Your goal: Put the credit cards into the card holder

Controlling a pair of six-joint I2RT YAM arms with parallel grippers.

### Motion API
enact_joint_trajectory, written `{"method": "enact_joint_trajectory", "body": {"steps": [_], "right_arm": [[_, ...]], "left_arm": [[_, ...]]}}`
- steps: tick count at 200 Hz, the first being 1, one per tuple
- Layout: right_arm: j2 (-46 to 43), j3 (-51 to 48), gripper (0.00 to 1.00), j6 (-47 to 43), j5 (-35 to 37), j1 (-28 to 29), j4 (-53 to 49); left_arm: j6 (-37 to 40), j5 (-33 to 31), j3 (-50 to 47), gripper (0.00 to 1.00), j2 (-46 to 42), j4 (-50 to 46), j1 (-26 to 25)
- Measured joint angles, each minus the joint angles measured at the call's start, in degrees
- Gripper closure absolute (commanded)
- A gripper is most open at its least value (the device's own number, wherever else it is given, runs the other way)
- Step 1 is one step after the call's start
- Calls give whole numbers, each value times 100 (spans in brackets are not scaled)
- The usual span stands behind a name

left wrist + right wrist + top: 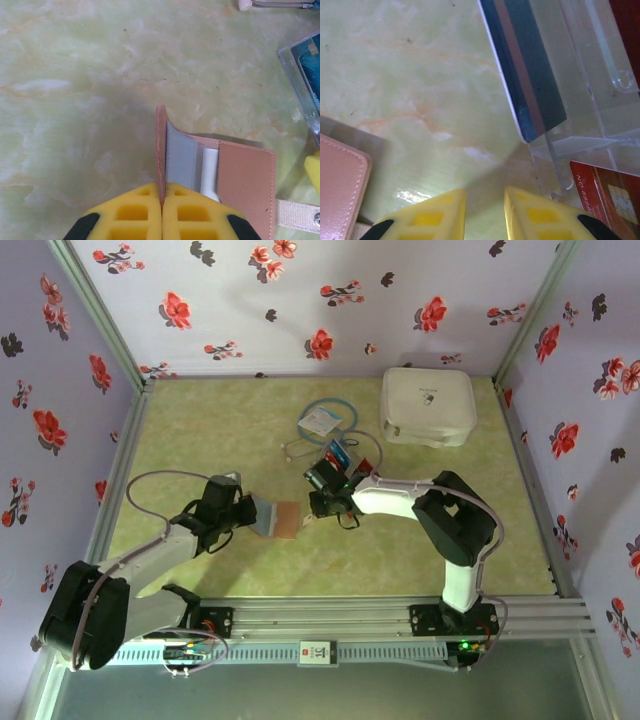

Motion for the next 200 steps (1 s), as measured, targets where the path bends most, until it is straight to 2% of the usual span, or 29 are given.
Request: {"method": "enact_joint_trajectory", "body": {"steps": [73,110,139,171,200], "right_arm": [[0,-2,74,-127,269,-723,-4],[-44,-2,74,-245,98,-918,-26],[-531,-79,73,-258,-192,-804,-127],[-1235,-87,73,-214,-380,-398,-144],[-1259,-90,74,-52,-562,-39,-61]], "left_arm": [[-20,175,-57,100,149,372,0],[-157,345,-114,100,313,765,-4],[-348,442,-127,100,527,1154,-46],[-535,476,-127,100,791,1517,-190],[-623,452,-125,100,828,1652,-352]]}}
